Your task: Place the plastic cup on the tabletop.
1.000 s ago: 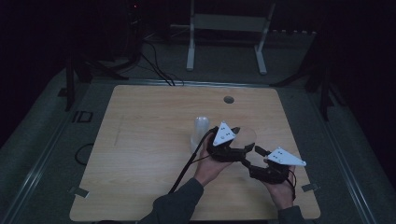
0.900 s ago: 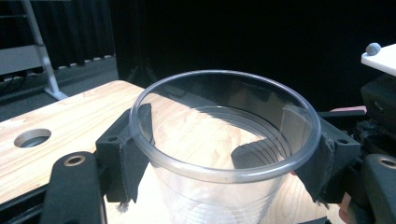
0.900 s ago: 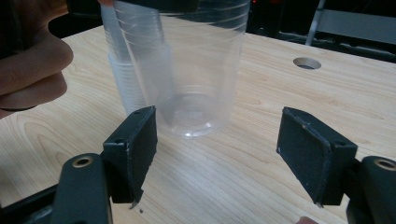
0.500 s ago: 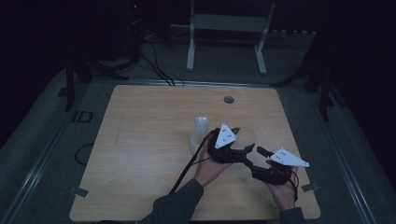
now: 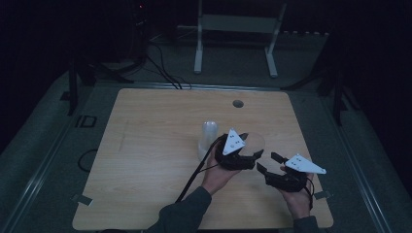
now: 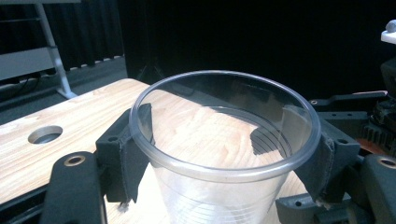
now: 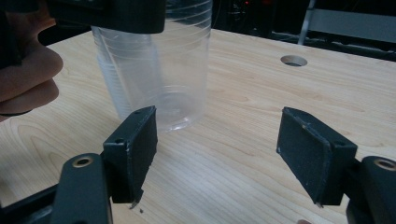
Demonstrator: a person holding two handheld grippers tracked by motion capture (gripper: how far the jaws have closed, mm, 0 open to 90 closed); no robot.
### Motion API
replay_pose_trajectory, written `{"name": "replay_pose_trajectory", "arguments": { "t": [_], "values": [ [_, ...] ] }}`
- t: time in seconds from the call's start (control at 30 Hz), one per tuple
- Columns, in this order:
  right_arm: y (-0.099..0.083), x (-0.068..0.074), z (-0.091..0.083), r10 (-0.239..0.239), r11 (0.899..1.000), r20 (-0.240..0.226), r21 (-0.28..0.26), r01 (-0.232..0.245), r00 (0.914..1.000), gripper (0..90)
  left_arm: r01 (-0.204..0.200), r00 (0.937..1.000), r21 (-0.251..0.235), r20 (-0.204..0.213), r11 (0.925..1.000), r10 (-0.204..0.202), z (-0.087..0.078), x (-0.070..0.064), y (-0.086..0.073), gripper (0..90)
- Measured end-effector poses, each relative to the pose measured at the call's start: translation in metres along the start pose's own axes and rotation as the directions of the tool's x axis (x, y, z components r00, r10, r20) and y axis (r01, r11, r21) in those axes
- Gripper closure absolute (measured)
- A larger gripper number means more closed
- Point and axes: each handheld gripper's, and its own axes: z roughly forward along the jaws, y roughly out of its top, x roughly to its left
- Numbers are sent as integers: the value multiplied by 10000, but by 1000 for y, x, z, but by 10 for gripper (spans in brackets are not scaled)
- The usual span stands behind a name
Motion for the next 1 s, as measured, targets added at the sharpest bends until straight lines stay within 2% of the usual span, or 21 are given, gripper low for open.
{"name": "replay_pose_trajectory", "arguments": {
  "t": [0.3,1.0],
  "values": [
    [0,-5,-6,92,9999,114,-85,-91,9999,287,-180,9998,191,59,9997,179,2,-2,-5,267],
    [-1,-13,-15,359,9991,472,-262,-347,9982,289,-30,10000,169,48,9999,29,2,-1,-21,267]
  ]
}}
